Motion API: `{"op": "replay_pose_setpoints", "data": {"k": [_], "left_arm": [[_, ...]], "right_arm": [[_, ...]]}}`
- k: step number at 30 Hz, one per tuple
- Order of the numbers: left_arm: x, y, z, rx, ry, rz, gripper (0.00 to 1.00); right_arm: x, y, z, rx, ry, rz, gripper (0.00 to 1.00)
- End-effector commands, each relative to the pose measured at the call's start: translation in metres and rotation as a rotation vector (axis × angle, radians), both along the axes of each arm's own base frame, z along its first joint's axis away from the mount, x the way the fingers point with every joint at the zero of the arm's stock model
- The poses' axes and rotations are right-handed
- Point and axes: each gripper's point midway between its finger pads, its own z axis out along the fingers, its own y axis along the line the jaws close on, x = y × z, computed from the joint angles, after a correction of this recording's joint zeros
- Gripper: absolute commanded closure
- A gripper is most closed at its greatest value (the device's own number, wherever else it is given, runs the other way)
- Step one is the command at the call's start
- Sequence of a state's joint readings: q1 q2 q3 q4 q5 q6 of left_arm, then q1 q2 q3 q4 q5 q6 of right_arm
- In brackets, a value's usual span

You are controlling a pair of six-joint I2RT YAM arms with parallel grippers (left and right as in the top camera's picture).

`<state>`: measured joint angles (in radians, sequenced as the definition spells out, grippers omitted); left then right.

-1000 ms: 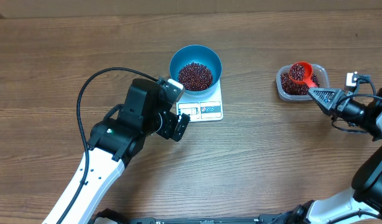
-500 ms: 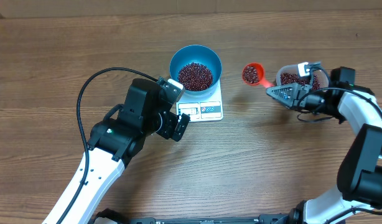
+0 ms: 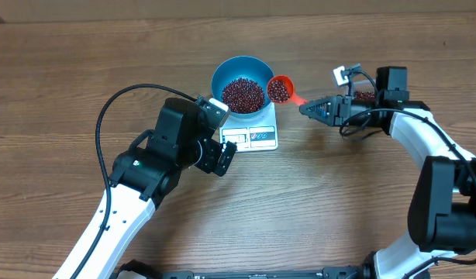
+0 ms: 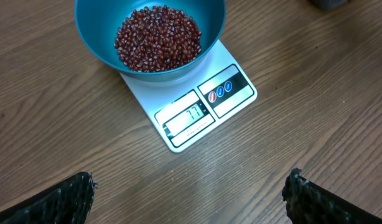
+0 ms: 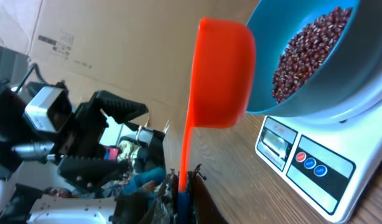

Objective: Scoop item into bowl and weigh 150g on scale
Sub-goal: 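Lift the filled scoop and carry it over the blue bowl, then tilt the red scoop with the right gripper to pour beans into bowl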

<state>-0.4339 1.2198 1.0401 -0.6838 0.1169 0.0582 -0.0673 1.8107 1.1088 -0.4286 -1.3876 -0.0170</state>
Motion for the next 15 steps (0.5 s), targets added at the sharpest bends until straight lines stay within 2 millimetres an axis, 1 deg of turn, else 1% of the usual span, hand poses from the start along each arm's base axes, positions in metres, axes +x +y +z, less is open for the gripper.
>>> {"op": "replay_pose_setpoints", "data": {"k": [1,7,9,15], "left_arm": [[0.001,-0.001,-0.001,-0.009,0.008,0.005,0.00],[0.001,-0.001,-0.001,-0.009,0.008,0.005,0.00],[0.001,-0.001,-0.001,-0.009,0.008,0.005,0.00],[0.001,-0.001,-0.001,-0.009,0.008,0.004,0.00]], "right_arm": [[0.008,0.008,-0.007,-0.029,0.081,-0.022,0.96],[0.022,0.025,-0.006,-0.077,0.008,-0.035,0.96],[0.026,0.033,-0.006,-0.099,-0.044,-0.035,0.96],[0.046,0.054,-0.018,-0.240,-0.161,-0.113,0.96]]}}
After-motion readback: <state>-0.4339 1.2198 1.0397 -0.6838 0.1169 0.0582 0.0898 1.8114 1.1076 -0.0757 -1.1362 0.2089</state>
